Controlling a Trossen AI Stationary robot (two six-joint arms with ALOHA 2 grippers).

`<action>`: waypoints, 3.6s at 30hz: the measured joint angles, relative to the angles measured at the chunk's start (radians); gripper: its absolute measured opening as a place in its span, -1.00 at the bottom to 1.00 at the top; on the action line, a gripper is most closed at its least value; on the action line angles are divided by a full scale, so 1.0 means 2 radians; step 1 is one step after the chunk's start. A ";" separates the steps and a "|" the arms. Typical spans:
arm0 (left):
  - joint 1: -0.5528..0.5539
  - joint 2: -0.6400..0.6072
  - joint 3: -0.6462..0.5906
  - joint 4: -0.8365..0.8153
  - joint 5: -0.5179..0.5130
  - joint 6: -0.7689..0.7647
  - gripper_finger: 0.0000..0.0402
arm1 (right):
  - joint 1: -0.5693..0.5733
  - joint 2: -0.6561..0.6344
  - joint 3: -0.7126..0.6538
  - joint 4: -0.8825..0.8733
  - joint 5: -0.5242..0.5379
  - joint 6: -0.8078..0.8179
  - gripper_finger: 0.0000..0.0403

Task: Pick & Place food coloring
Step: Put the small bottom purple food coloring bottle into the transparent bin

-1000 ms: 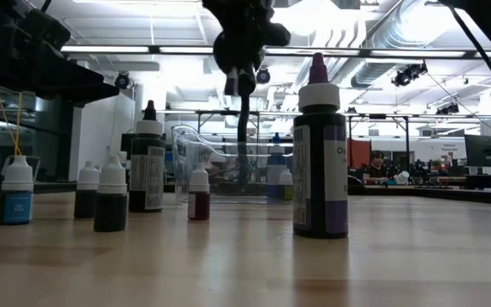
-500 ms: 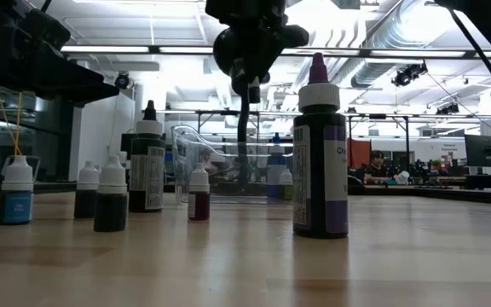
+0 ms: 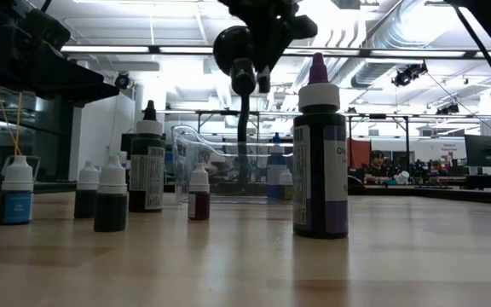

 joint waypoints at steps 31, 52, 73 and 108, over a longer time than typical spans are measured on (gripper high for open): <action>0.000 0.000 0.000 0.000 0.000 0.000 0.38 | -0.014 -0.287 -0.475 0.335 -0.094 0.025 -0.79; 0.000 0.000 0.000 0.000 0.000 0.000 0.38 | -0.042 -0.136 -0.453 0.365 -0.125 0.034 -0.78; 0.000 0.000 0.000 0.000 0.000 0.000 0.38 | -0.058 -0.136 -0.490 0.403 -0.120 0.028 -0.74; 0.000 0.000 0.000 0.000 0.000 0.000 0.38 | -0.058 -0.112 -0.491 0.427 -0.096 0.004 -0.71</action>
